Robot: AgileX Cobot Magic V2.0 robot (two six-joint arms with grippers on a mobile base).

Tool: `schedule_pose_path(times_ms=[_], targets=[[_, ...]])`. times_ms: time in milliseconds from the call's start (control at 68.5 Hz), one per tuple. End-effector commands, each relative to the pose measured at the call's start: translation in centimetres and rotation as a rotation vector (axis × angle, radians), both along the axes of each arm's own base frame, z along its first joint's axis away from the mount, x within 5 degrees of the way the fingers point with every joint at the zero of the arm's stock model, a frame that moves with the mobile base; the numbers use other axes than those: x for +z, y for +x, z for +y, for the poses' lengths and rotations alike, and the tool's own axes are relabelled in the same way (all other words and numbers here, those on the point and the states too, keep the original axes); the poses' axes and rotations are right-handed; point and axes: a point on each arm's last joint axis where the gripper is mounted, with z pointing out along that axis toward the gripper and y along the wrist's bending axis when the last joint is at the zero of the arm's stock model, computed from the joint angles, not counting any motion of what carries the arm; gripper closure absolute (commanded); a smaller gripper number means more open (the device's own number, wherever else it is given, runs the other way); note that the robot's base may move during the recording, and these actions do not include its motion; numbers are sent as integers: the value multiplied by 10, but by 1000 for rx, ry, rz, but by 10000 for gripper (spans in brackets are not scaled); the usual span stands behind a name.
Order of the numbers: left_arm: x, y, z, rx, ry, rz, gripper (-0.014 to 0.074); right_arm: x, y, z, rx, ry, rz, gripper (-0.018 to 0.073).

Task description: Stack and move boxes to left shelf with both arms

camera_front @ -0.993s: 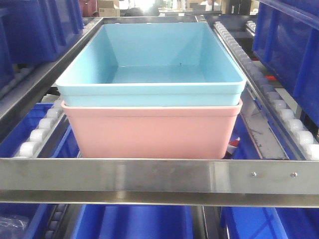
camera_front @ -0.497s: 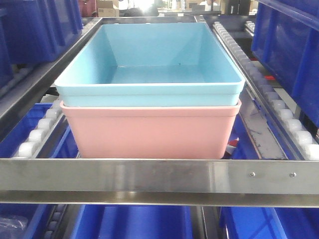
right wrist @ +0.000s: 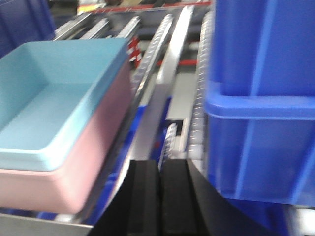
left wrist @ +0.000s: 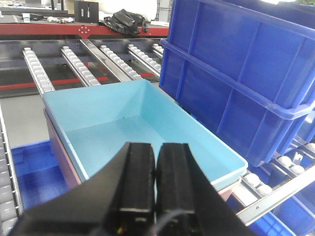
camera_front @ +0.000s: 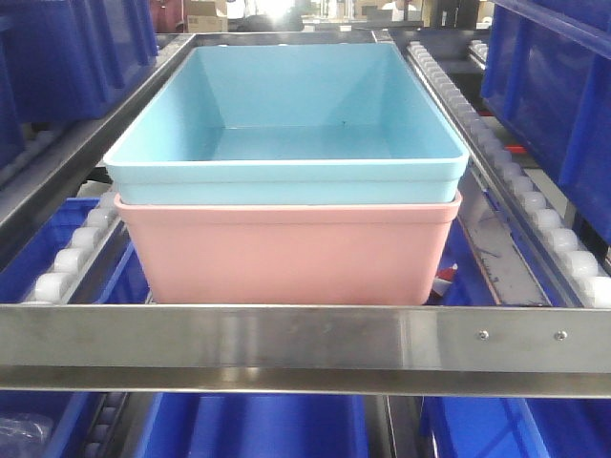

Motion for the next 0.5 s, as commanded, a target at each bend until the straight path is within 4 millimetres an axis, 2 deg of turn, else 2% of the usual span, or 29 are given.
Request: schedule_pose_path(times_ms=[0, 117, 248, 482], targets=[[16, -3, -2, -38, -65, -71, 599, 7, -6, -3, -32, 6, -159, 530], [16, -3, -2, -38, -65, -71, 599, -7, -14, -6, -63, 25, -181, 530], [16, -3, -2, -38, -65, -71, 599, -2, -23, -9, -103, 30, -271, 530], [16, -3, -2, -37, -64, -69, 599, 1, -23, -11, -138, -11, -306, 530]])
